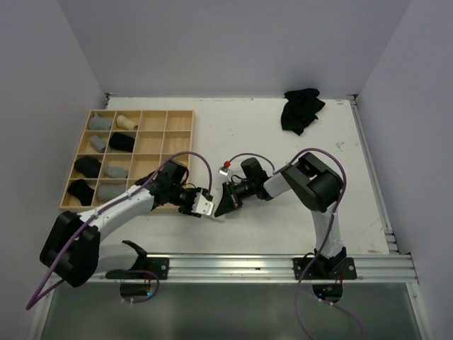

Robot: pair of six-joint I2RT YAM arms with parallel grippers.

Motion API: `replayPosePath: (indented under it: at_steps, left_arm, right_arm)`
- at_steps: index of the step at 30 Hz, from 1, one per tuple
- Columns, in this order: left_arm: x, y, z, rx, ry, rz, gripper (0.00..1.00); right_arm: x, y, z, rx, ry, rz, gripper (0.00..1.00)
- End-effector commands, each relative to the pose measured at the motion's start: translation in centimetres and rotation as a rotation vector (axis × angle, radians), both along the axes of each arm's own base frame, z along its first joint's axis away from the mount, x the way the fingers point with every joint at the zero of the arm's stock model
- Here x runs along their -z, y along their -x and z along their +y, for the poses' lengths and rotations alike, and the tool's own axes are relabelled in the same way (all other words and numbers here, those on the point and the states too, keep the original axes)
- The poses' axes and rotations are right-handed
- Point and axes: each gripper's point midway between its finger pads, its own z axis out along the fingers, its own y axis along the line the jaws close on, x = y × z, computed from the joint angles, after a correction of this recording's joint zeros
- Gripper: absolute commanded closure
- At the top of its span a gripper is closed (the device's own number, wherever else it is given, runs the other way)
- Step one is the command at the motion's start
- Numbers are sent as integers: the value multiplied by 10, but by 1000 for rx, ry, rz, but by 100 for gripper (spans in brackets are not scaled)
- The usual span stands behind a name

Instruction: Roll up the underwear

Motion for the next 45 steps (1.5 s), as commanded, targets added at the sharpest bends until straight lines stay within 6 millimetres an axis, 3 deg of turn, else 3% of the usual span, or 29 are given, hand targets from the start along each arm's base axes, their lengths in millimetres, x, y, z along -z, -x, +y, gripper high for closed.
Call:
replayPosePath:
  at_steps: [1, 8, 20, 30, 34, 41, 45]
  left_arm:
    - [-7, -30, -17, 3, 21, -209, 54]
    - [13, -19, -30, 78, -22, -246, 55]
    - [48, -9, -20, 100, -145, -218, 58]
    - [58, -1, -21, 84, -196, -156, 60]
    - [49, 8, -20, 93, -189, -116, 50]
    - [41, 16, -18, 95, -179, -100, 48]
    - [46, 18, -15, 94, -201, -77, 51]
  right_arm:
    - [95, 20, -48, 104, 341, 112, 100]
    - [100, 22, -50, 104, 342, 133, 100]
    - [105, 19, -52, 108, 356, 148, 100]
    - [106, 18, -55, 112, 370, 137, 100]
    - [110, 19, -58, 110, 386, 138, 100]
    - [112, 22, -60, 110, 392, 144, 100]
    - [111, 18, -58, 109, 392, 137, 100]
